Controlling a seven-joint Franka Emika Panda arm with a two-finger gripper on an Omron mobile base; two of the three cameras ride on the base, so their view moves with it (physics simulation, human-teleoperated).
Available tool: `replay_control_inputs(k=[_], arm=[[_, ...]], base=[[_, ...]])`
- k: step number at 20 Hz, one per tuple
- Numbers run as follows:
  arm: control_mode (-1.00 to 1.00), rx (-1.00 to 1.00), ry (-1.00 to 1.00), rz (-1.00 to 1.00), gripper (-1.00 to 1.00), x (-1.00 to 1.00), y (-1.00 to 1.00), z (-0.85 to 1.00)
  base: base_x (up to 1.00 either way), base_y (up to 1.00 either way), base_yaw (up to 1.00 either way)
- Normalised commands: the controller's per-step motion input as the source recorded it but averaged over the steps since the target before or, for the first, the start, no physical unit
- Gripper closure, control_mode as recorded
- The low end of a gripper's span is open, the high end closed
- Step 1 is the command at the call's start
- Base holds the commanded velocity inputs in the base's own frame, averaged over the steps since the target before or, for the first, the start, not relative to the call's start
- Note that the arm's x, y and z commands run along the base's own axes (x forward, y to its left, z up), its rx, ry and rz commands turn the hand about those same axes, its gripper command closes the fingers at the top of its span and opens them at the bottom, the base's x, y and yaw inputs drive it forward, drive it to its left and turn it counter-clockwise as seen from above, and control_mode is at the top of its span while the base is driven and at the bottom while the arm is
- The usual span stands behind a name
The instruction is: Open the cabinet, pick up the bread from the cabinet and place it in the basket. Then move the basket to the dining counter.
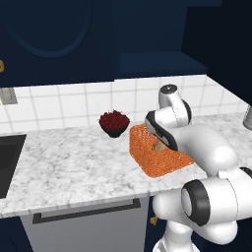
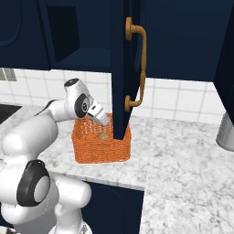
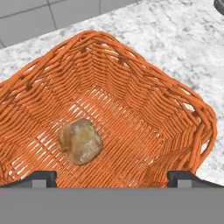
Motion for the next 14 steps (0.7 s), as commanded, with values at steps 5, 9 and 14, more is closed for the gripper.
replay_control_inputs(k=[5,9,14], arm=[[-1.00,0.31,0.00,-0.51,-1.00,-0.18,-0.01,-0.05],[-1.00,0.15,0.12,-0.27,-1.00,0.00,-0.06,-0.01],[-1.00,0.08,0.08,-0.10,-1.00,-0.27,-0.08,-0.23]], base=[[0.00,0.00,0.00],[0.00,0.00,0.00],[0.00,0.00,0.00]])
